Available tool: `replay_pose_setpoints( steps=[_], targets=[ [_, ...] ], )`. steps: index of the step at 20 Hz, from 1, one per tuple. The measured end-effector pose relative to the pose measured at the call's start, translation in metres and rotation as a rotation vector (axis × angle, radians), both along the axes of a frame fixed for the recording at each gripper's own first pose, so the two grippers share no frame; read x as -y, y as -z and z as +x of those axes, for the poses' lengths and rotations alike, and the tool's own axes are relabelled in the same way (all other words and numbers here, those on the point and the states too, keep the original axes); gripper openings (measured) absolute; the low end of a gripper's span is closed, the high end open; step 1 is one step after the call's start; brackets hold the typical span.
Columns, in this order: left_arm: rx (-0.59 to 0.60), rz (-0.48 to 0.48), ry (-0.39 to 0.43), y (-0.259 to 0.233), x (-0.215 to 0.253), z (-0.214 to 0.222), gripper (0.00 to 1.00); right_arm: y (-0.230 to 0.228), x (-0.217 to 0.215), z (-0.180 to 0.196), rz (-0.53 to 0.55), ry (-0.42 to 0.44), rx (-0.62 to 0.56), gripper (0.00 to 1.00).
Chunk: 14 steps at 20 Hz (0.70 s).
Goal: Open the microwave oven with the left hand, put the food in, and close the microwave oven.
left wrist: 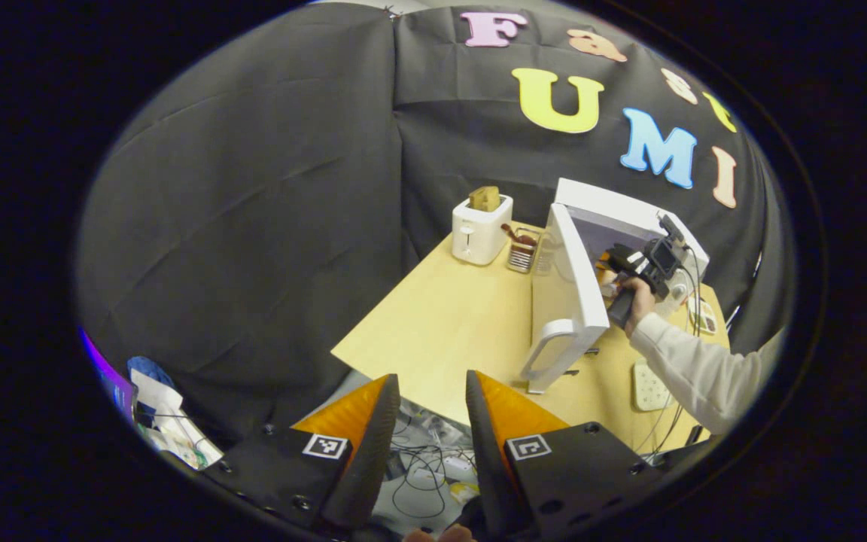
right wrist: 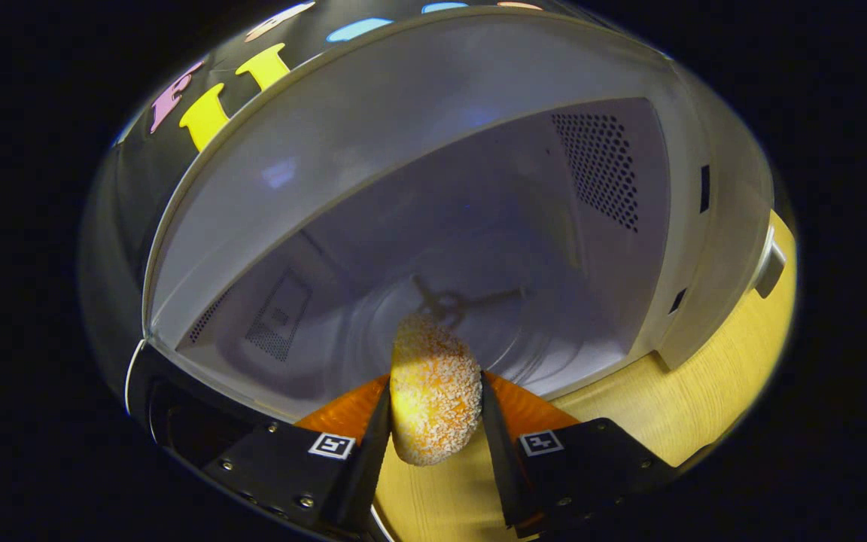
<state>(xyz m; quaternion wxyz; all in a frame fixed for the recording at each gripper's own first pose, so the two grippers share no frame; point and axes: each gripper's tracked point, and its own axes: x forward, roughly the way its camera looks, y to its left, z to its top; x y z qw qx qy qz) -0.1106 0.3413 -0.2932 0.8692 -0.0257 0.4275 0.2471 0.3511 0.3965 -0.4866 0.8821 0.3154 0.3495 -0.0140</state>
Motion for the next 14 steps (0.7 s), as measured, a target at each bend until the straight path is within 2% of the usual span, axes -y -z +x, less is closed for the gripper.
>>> replay_pose_setpoints(
  steps=[2, 3, 4, 5, 6, 7, 8, 9, 11, 12, 14],
  targets=[
    [-0.007, 0.003, 0.001, 0.003, 0.0, 0.002, 0.62, 0.006, 0.002, 0.01, -0.024, 0.042, 0.004, 0.65],
    [-0.008, 0.01, 0.007, 0.003, 0.0, 0.004, 0.56, 0.007, 0.002, 0.015, -0.032, 0.059, 0.014, 0.64],
    [-0.013, 0.015, 0.013, 0.004, 0.0, 0.005, 0.63, 0.009, 0.004, 0.018, -0.039, 0.076, 0.022, 0.64],
    [-0.016, 0.02, 0.019, 0.003, 0.0, 0.004, 0.63, 0.01, 0.005, 0.023, -0.045, 0.091, 0.033, 0.64],
    [-0.02, 0.023, 0.023, 0.004, 0.0, 0.005, 0.56, 0.011, 0.007, 0.028, -0.054, 0.112, 0.043, 0.64],
    [-0.023, 0.024, 0.021, 0.006, -0.001, 0.003, 0.68, 0.009, 0.009, 0.032, -0.058, 0.128, 0.056, 0.64],
    [-0.024, 0.02, 0.014, 0.008, -0.002, 0.003, 0.56, 0.01, 0.01, 0.035, -0.067, 0.142, 0.068, 0.67],
    [-0.021, 0.014, 0.004, 0.008, -0.002, -0.001, 0.6, 0.012, 0.012, 0.038, -0.076, 0.152, 0.074, 0.69],
    [-0.012, 0.009, -0.014, 0.009, -0.004, -0.004, 0.58, 0.014, 0.014, 0.038, -0.09, 0.156, 0.072, 0.73],
    [-0.007, 0.007, -0.021, 0.009, -0.005, -0.006, 0.57, 0.014, 0.014, 0.037, -0.089, 0.15, 0.071, 0.84],
    [0.0, 0.004, -0.024, 0.01, -0.004, -0.006, 0.57, 0.012, 0.014, 0.035, -0.085, 0.133, 0.068, 0.89]
  ],
)
